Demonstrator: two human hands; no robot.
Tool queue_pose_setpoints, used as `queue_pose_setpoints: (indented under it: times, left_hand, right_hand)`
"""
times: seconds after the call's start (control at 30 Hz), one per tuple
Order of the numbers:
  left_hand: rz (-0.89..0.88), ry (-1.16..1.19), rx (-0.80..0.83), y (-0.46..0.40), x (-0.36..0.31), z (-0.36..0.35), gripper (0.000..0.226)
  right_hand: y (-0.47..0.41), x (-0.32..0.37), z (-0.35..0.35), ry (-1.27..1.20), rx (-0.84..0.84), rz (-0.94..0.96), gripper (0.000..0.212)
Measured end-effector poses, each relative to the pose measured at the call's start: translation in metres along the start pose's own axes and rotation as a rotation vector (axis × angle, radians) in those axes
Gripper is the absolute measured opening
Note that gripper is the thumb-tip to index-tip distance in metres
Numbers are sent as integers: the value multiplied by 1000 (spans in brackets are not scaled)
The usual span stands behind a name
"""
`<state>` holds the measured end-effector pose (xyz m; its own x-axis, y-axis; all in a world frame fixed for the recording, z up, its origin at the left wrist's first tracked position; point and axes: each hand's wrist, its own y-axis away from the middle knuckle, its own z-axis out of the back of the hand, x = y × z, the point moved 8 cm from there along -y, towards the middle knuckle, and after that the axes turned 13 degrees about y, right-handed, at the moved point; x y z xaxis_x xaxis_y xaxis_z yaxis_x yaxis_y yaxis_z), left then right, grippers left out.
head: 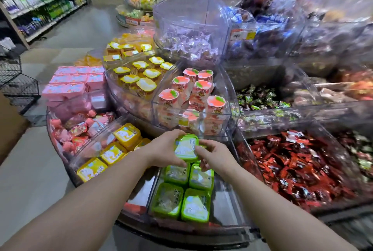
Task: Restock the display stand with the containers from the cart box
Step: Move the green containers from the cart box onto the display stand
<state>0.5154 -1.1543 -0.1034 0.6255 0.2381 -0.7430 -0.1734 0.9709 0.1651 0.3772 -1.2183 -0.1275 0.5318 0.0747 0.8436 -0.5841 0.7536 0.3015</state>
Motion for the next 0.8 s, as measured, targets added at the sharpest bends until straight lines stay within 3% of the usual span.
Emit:
queue_pose_setpoints:
  times: [0.13,0.23,0.53,0.63,0.73,0.8]
  left_hand:
    - [-30,-87,117,4,9,-9,112]
    - [-32,-211,131,10,21,1,119]
    - [-35,-243,87,17,43,2,105]
    - [-61,-244,39,12,31,4,91]
    - [-109,-348,-64,-2,-1,5,76]
    - [-155,-450,-127,-15,-32,-4,68]
  right_hand:
    - [10,-18,-11,20,0,-83,44]
    - [17,-34,-25,50,-27,-161,41]
    - [22,-34,-40,106,-83,-240,41]
    - [25,-23,-20,356,-171,-159,43]
    - [34,1,21,693,-388,29,49]
    - [45,7,55,895,-521,47,59]
